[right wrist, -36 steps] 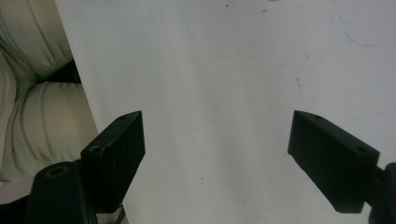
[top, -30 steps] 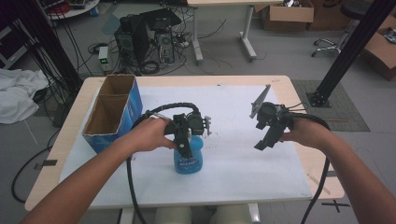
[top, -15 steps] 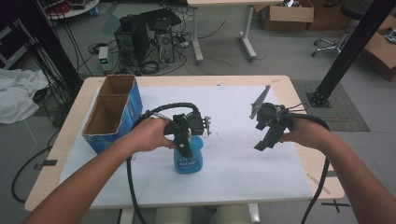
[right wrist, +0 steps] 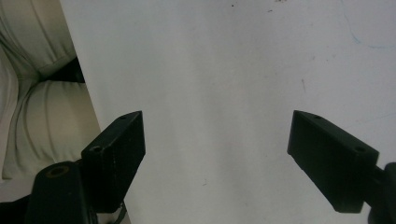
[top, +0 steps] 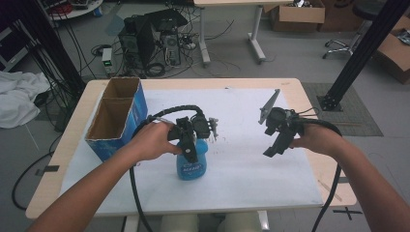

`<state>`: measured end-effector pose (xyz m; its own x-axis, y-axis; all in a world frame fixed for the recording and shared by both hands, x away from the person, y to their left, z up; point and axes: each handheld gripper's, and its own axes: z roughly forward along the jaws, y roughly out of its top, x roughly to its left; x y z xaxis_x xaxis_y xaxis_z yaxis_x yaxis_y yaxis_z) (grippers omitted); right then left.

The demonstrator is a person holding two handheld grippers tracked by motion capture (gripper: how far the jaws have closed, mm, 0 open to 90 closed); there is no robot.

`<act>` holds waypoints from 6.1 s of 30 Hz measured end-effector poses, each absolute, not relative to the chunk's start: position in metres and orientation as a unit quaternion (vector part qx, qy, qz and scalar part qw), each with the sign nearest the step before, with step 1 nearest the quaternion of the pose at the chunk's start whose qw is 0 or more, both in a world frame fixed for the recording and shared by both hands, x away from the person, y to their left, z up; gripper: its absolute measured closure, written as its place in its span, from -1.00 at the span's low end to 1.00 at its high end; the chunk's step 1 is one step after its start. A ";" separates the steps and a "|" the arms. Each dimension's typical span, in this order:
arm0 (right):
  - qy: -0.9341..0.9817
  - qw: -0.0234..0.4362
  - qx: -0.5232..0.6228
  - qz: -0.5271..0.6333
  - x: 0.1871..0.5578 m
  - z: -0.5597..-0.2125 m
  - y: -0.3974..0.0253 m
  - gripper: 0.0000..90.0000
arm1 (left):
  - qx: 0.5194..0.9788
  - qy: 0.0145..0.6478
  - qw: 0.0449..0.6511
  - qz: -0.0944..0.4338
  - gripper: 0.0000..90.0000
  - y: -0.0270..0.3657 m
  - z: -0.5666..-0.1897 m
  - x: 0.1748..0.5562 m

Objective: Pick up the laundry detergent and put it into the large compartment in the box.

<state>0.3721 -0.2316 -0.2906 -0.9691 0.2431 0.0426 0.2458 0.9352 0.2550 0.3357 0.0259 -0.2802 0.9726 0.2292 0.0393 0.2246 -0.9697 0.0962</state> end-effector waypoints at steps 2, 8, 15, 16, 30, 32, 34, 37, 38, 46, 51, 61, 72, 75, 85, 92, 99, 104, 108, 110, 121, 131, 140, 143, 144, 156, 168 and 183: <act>-0.984 0.005 -0.125 -0.131 0.371 -0.290 -0.231 -0.58 | 0.990 0.125 0.053 0.024 -0.16 0.028 -0.274 0.334; -0.984 0.002 -0.116 -0.135 0.368 -0.288 -0.228 -0.57 | 0.987 0.141 0.070 0.034 -0.16 0.036 -0.253 0.326; -0.985 -0.002 -0.105 -0.137 0.365 -0.285 -0.224 -0.57 | 0.976 0.195 0.083 0.041 -0.16 0.039 -0.226 0.325; -0.985 -0.002 -0.106 -0.136 0.365 -0.285 -0.224 -0.57 | 0.974 0.204 0.085 0.043 -0.16 0.040 -0.223 0.326; -0.985 0.001 -0.104 -0.135 0.367 -0.287 -0.227 -0.57 | 0.949 0.292 0.098 0.059 -0.16 0.052 -0.178 0.335; -0.986 0.001 -0.102 -0.133 0.368 -0.287 -0.227 -0.57 | 0.945 0.306 0.103 0.056 -0.16 0.054 -0.172 0.337; -0.986 0.002 -0.104 -0.132 0.367 -0.287 -0.226 -0.57 | 0.937 0.327 0.109 0.056 -0.16 0.057 -0.164 0.339; -0.986 0.001 -0.098 -0.133 0.368 -0.288 -0.225 -0.57 | 0.926 0.353 0.117 0.064 -0.16 0.061 -0.155 0.340; -0.986 0.001 -0.097 -0.133 0.368 -0.288 -0.225 -0.57 | 0.922 0.363 0.120 0.066 -0.16 0.062 -0.152 0.340; -0.987 -0.003 -0.087 -0.133 0.366 -0.284 -0.223 -0.57 | 0.891 0.429 0.135 0.067 -0.16 0.078 -0.130 0.343; -0.988 -0.003 -0.083 -0.132 0.365 -0.282 -0.220 -0.57 | 0.878 0.454 0.136 0.070 -0.16 0.089 -0.117 0.344; -0.988 -0.007 -0.083 -0.133 0.365 -0.280 -0.223 -0.57 | 0.843 0.512 0.138 0.086 -0.16 0.111 -0.090 0.351; -0.988 -0.007 -0.076 -0.133 0.367 -0.282 -0.219 -0.57 | 0.809 0.560 0.146 0.099 -0.16 0.136 -0.062 0.353; -0.989 -0.008 -0.073 -0.131 0.368 -0.282 -0.217 -0.57 | 0.796 0.577 0.152 0.102 -0.16 0.147 -0.055 0.351; -0.989 -0.010 -0.071 -0.132 0.369 -0.280 -0.214 -0.57 | 0.748 0.638 0.142 0.115 -0.16 0.184 -0.054 0.354; -0.989 -0.011 -0.071 -0.131 0.370 -0.280 -0.214 -0.57 | 0.716 0.673 0.139 0.121 -0.16 0.206 -0.061 0.357; -0.989 -0.011 -0.073 -0.130 0.370 -0.280 -0.216 -0.57 | 0.698 0.690 0.129 0.140 -0.16 0.218 -0.075 0.362; -0.989 -0.010 -0.074 -0.128 0.371 -0.281 -0.216 -0.57 | 0.687 0.700 0.130 0.146 -0.16 0.226 -0.087 0.366; -0.989 -0.009 -0.078 -0.128 0.371 -0.282 -0.216 -0.57 | 0.683 0.703 0.132 0.148 -0.16 0.231 -0.099 0.370; -0.989 -0.009 -0.078 -0.127 0.372 -0.282 -0.216 -0.57 | 0.681 0.705 0.134 0.148 -0.16 0.233 -0.107 0.372; -0.989 -0.008 -0.086 -0.122 0.375 -0.283 -0.222 -0.57 | 0.686 0.699 0.132 0.151 -0.16 0.242 -0.163 0.388; -0.989 -0.002 -0.094 -0.113 0.377 -0.287 -0.223 -0.57 | 0.701 0.688 0.115 0.147 -0.16 0.240 -0.210 0.397; -0.989 -0.001 -0.099 -0.112 0.377 -0.289 -0.227 -0.57 | 0.708 0.683 0.106 0.143 -0.16 0.239 -0.247 0.402; -0.989 0.001 -0.102 -0.111 0.377 -0.291 -0.228 -0.57 | 0.712 0.681 0.100 0.138 -0.16 0.239 -0.260 0.403; -0.989 0.002 -0.103 -0.109 0.377 -0.291 -0.228 -0.57 | 0.713 0.681 0.099 0.137 -0.16 0.239 -0.263 0.403; -0.988 0.003 -0.108 -0.109 0.378 -0.294 -0.232 -0.57 | 0.721 0.679 0.073 0.116 -0.16 0.241 -0.289 0.408; -0.988 0.003 -0.109 -0.107 0.377 -0.294 -0.230 -0.57 | 0.715 0.684 0.084 0.113 -0.17 0.246 -0.290 0.407; -0.989 0.002 -0.106 -0.108 0.376 -0.293 -0.231 -0.57 | 0.709 0.690 0.103 0.104 -0.24 0.252 -0.290 0.405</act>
<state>0.3755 -0.2309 -0.2927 -0.9776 0.2089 0.0268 0.2098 0.9544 0.2125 0.4054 0.2520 -0.2904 0.0273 0.9996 0.0052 0.9570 -0.0277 0.2887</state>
